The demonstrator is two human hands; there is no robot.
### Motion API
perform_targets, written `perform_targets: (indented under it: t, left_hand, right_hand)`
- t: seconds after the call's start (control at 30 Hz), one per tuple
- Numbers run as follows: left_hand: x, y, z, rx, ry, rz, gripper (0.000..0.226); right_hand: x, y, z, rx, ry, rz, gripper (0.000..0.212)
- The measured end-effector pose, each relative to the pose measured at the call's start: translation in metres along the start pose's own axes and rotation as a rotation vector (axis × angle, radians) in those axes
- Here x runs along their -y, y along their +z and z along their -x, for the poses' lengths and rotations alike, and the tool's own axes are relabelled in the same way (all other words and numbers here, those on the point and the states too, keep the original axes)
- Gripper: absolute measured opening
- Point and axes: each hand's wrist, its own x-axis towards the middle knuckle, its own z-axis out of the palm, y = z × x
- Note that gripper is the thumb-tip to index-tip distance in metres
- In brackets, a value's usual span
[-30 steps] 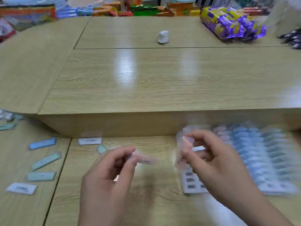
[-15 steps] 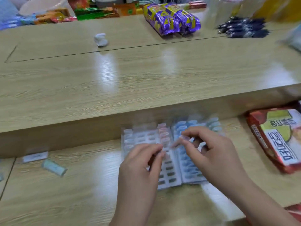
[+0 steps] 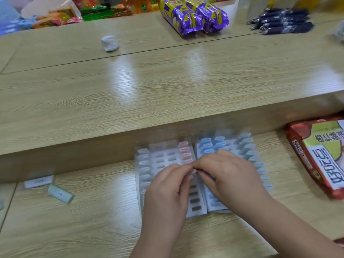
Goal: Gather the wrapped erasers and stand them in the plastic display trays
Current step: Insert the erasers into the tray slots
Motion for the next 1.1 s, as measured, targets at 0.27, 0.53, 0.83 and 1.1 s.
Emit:
perform_targets:
  t: [0.27,0.53,0.83,1.1]
  left_hand:
    - [0.012,0.007,0.004,0.006,0.184,-0.087,0.008]
    - [0.008,0.003,0.007,0.164,0.13,-0.263,0.025]
    - [0.048,-0.104,0.028,-0.189,-0.101,-0.112,0.02]
    - [0.195,-0.227,0.06,-0.183,-0.547,-0.361,0.032]
  right_hand:
    - [-0.001,-0.002,0.001,0.033,-0.002,-0.016,0.027]
    - [0.0,-0.002,0.004,0.038,-0.058,0.097,0.027]
    - [0.11,0.026,-0.033,-0.069,-0.161,-0.061,0.03]
    - [0.248,0.138,-0.086,0.344,-0.019,-0.136,0.034]
